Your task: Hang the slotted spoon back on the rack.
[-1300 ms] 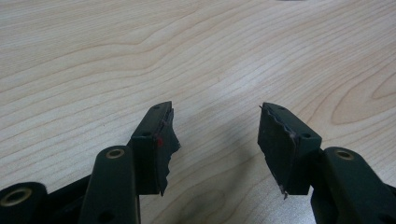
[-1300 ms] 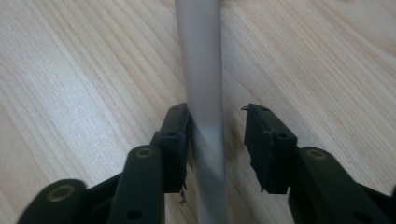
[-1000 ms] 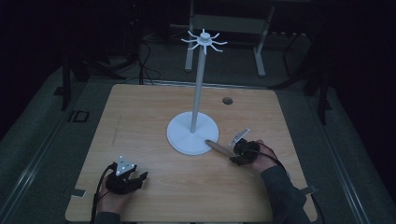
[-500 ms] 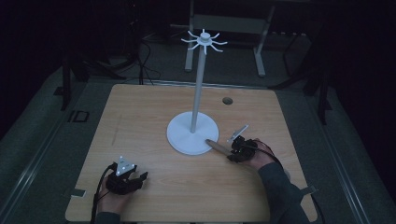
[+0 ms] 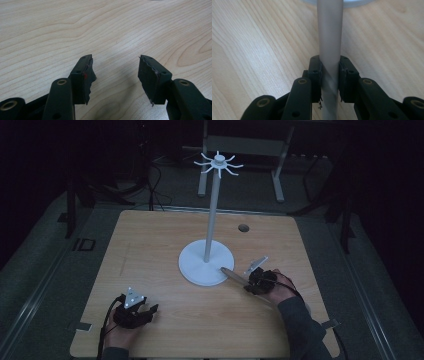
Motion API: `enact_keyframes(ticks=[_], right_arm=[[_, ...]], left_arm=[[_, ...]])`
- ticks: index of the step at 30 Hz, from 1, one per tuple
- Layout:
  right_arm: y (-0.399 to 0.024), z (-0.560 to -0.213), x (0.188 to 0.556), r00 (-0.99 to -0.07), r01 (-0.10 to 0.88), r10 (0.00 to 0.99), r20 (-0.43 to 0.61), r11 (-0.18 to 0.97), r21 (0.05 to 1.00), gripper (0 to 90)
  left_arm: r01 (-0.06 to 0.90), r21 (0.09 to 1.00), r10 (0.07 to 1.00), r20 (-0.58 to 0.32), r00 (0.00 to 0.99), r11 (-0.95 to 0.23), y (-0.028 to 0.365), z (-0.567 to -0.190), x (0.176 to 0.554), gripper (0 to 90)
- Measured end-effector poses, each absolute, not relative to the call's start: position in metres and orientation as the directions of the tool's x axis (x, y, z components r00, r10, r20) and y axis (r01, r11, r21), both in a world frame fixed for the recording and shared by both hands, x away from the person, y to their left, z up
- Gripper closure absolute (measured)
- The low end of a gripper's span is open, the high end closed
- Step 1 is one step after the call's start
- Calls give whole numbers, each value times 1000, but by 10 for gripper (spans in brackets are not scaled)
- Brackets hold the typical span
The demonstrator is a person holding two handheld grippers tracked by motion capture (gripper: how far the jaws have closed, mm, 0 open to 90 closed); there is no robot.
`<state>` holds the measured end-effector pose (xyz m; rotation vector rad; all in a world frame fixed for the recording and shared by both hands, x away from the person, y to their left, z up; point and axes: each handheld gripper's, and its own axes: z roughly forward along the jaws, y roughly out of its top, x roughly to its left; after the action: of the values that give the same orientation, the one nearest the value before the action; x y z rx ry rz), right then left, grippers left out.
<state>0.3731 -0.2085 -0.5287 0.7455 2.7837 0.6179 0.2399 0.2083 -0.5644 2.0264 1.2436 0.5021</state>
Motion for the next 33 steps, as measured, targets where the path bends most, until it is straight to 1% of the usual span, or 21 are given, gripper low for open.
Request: enact_keyframes(ticks=[5,14,18,33], right_arm=[[-214,-517,370,-844,427,531,-71,747,510,747],[-216,-503,365,-841,392,535,-82,705,591,747],[-215,-500,362,-847,367,524,-87,695,618,747],[-207,-482,362,-838,317,534,-112,644,697,747]], left_arm=[[615,731,886,-32,463,-295,208,-565,240,458],[614,731,886,-30,463,-296,208,-564,240,458],[615,731,886,-30,462,-295,208,-564,240,458],[616,733,889,-33,457,-289,209,-564,240,458]])
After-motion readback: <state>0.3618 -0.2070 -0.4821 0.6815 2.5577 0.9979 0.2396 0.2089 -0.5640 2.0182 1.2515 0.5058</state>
